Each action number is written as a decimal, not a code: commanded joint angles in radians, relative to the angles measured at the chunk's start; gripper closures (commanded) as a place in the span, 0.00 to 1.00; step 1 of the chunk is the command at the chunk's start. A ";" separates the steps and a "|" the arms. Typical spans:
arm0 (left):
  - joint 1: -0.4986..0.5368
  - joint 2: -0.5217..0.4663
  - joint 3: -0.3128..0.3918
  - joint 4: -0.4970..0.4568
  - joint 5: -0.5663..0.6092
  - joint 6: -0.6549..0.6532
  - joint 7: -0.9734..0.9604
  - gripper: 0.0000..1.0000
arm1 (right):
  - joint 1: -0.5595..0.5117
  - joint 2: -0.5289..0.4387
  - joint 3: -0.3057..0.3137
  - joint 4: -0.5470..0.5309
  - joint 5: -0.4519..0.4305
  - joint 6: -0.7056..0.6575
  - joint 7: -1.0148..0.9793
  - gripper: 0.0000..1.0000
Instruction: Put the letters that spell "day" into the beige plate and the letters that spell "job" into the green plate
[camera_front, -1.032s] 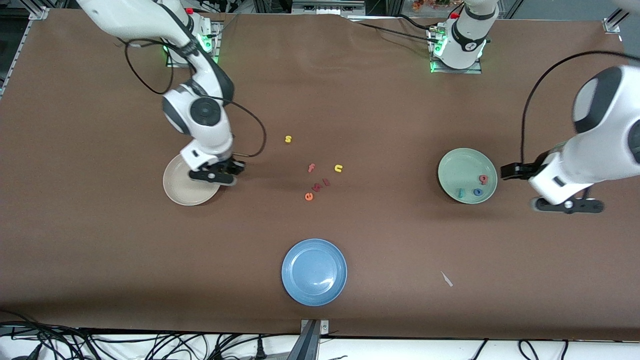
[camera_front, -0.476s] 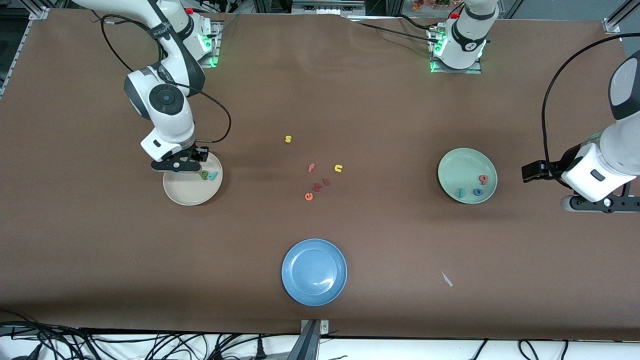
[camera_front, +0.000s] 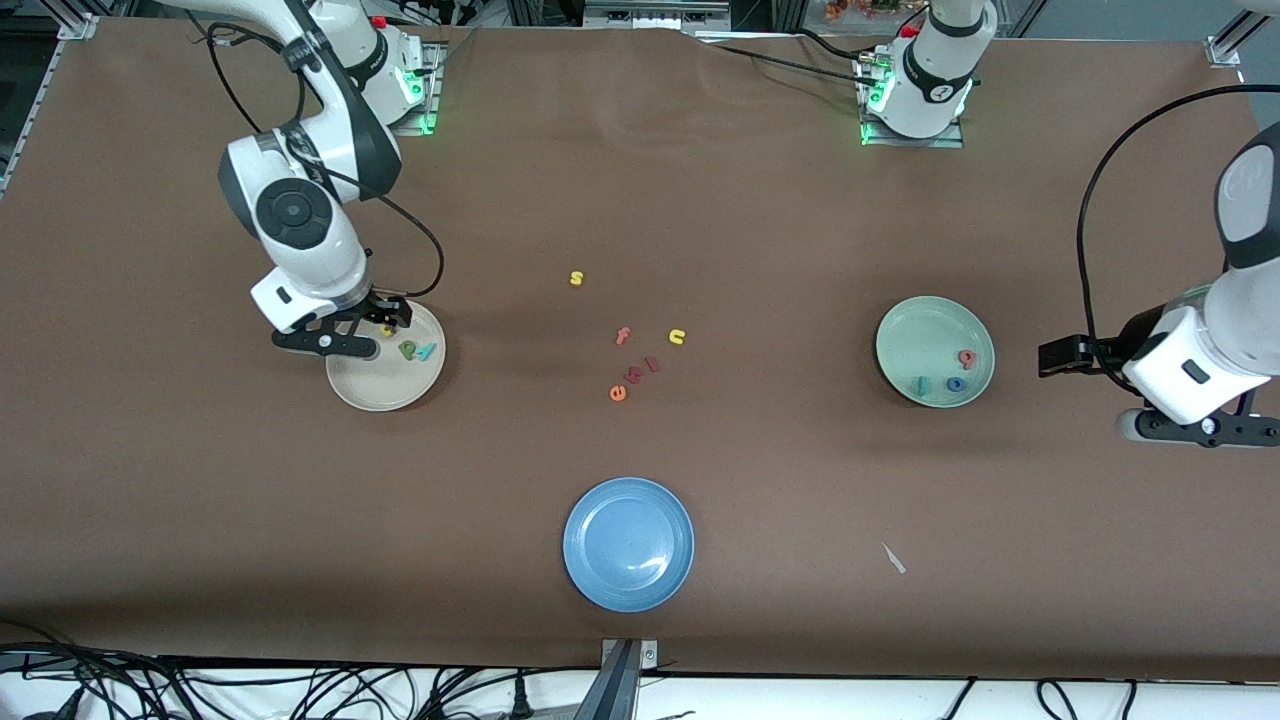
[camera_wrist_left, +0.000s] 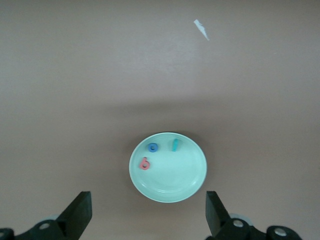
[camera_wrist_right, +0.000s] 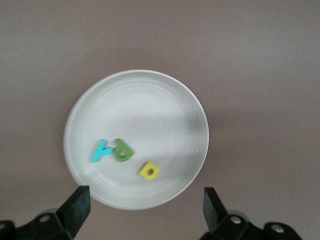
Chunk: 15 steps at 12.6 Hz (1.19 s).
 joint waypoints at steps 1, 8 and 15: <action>-0.129 -0.037 0.192 -0.024 -0.095 -0.003 0.082 0.00 | -0.005 0.000 0.022 0.209 0.103 -0.257 -0.088 0.00; -0.126 -0.146 0.184 -0.270 -0.092 0.212 0.105 0.00 | 0.011 -0.004 -0.119 0.540 0.237 -0.597 -0.224 0.00; -0.126 -0.140 0.184 -0.209 -0.071 0.212 0.168 0.00 | 0.081 -0.087 -0.332 0.511 0.378 -0.593 -0.464 0.00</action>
